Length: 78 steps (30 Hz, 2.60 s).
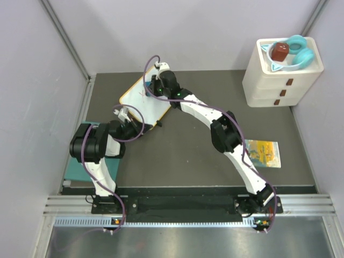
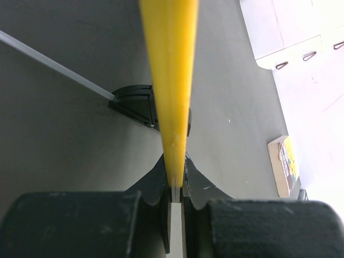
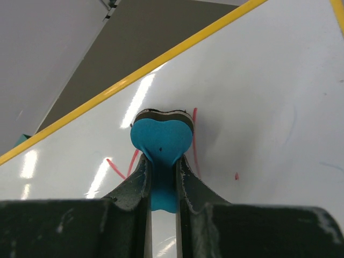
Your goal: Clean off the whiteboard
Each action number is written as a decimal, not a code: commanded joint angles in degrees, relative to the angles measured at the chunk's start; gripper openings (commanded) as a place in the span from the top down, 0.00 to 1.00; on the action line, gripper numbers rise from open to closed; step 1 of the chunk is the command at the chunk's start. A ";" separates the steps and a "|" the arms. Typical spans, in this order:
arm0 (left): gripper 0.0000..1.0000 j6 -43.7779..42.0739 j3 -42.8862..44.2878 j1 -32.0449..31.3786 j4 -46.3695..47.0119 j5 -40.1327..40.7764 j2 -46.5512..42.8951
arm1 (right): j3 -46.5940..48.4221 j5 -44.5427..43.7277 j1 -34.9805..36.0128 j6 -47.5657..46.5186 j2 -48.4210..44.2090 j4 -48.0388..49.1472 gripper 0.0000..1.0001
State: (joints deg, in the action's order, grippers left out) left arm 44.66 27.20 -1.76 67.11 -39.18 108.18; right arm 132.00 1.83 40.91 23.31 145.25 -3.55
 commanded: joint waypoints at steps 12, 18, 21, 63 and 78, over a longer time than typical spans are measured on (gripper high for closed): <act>1.00 -0.81 0.66 -3.51 -8.22 -1.34 1.07 | 0.97 -0.94 5.15 -2.13 1.26 1.09 1.00; 1.00 -0.63 -0.22 -3.87 -7.70 -1.43 1.07 | 1.94 -8.84 2.34 -0.55 1.53 -2.85 1.00; 1.00 -0.89 -0.57 -4.30 -6.99 -1.69 1.07 | 2.90 -13.42 0.59 0.86 2.05 -6.19 1.00; 1.00 -2.21 -1.10 -6.24 -6.29 -2.83 1.42 | 4.31 -1.65 -0.38 7.96 4.95 6.54 1.00; 1.00 -2.21 -1.36 -6.41 -5.76 -3.10 1.24 | 0.45 -3.68 -3.91 13.25 5.22 5.74 1.00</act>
State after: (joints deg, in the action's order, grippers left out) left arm 44.77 27.75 -5.41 66.92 -33.52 108.27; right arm 133.82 -2.33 37.15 35.77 148.68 2.11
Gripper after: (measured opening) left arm 0.100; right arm 0.114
